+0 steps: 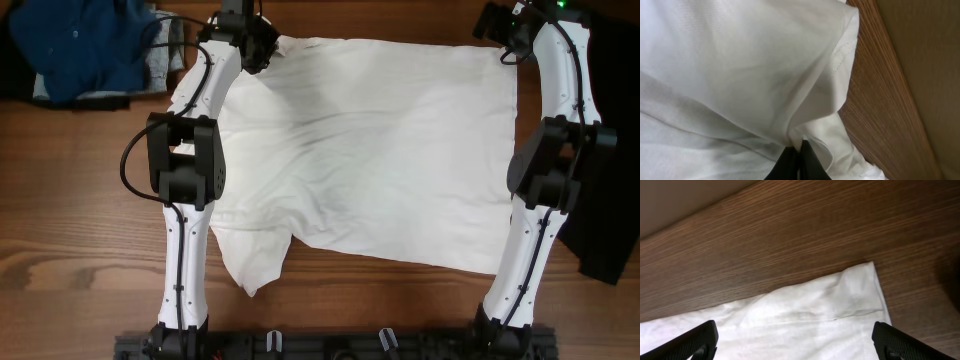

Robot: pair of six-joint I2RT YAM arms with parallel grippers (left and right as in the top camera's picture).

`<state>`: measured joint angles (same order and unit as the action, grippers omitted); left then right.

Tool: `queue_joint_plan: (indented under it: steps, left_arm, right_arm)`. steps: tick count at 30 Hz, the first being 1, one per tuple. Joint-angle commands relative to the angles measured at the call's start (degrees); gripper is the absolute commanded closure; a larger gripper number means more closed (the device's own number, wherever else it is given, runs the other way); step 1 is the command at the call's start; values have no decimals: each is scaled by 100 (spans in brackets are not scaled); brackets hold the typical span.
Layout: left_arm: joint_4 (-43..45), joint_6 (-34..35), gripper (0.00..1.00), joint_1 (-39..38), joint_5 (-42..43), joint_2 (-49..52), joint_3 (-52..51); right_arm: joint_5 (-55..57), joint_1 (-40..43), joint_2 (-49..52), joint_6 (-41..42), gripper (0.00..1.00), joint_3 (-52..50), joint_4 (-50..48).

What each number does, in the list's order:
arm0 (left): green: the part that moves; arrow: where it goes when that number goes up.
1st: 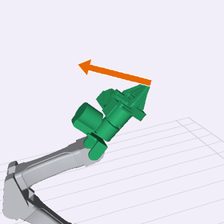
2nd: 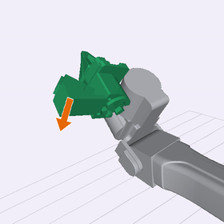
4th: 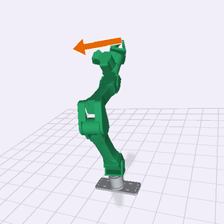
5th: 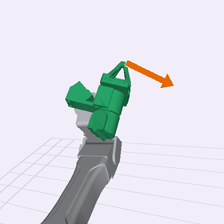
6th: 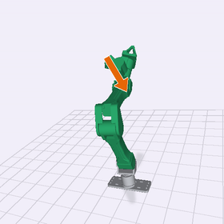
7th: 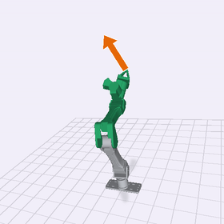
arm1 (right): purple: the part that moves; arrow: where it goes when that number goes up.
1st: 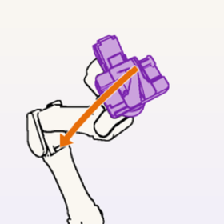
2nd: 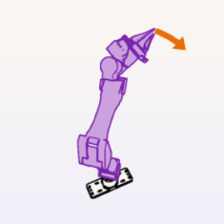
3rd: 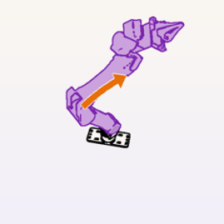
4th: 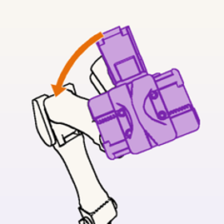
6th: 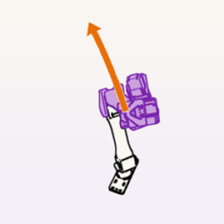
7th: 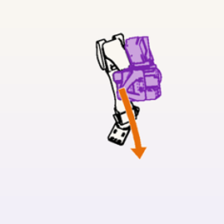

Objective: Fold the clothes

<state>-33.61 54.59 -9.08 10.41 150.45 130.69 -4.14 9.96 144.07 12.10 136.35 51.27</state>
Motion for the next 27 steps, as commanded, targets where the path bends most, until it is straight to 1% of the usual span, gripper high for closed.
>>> queue_joint_plan:
  steps: [1, 7, 10, 17, 19, 23, 27]
  left_arm:
    - [22, -9, 96, 22, 44, 118, -20]
    - [13, -11, 96, 26, 46, 118, -20]
    - [0, -11, 96, 26, 46, 118, -20]
    - [2, -11, 96, 26, 44, 118, -20]
    - [4, -11, 96, 26, 44, 118, -20]
    - [2, -11, 96, 26, 44, 118, -20]
    - [0, -11, 96, 26, 44, 118, -20]
  right_arm:
    - [514, 26, 96, -13, 1, 0, 24]
    - [636, 66, 103, -317, 1, 0, -66]
    - [780, 168, 188, -457, 1, 0, -297]
    - [511, 437, 675, -483, 1, 0, -516]
    - [522, 437, 756, -544, 4, 0, -540]
    - [525, 385, 876, -699, 13, 2, -662]
    - [544, 332, 929, -774, 13, 0, -824]
